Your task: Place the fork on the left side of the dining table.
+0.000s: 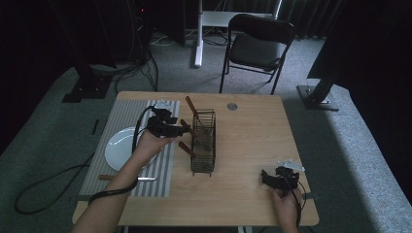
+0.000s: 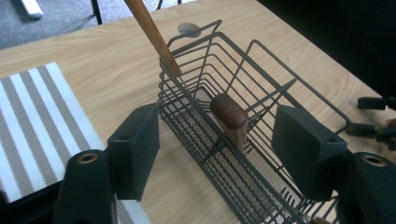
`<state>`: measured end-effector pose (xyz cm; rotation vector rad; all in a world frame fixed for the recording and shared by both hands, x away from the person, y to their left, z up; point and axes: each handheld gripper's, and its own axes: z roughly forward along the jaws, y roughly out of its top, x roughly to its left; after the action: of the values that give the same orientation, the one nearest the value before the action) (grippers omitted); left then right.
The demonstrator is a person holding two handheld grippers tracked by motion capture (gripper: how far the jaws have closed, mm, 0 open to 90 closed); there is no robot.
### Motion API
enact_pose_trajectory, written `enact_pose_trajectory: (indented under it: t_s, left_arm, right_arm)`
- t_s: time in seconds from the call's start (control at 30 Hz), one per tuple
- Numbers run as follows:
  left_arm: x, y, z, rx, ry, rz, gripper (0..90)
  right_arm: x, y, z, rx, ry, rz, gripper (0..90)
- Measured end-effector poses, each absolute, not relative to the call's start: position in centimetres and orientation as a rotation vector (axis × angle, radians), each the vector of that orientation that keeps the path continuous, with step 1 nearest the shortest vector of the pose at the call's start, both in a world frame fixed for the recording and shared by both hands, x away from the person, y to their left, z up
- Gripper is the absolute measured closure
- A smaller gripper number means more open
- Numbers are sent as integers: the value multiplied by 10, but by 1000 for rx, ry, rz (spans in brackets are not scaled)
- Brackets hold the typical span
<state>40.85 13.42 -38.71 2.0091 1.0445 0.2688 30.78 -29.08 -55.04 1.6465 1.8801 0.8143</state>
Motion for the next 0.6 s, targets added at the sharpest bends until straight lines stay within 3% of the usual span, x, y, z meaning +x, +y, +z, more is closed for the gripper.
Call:
enact_pose_trajectory:
  t_s: [0.4,0.6]
  left_arm:
    - [415,125,-402,1964,1003,168,631]
    - [415,128,-404,1915,1002,143,734]
  right_arm:
    - [308,-291,-550,1646,1880,814,131]
    - [308,-291,-550,1646,1880,814,131]
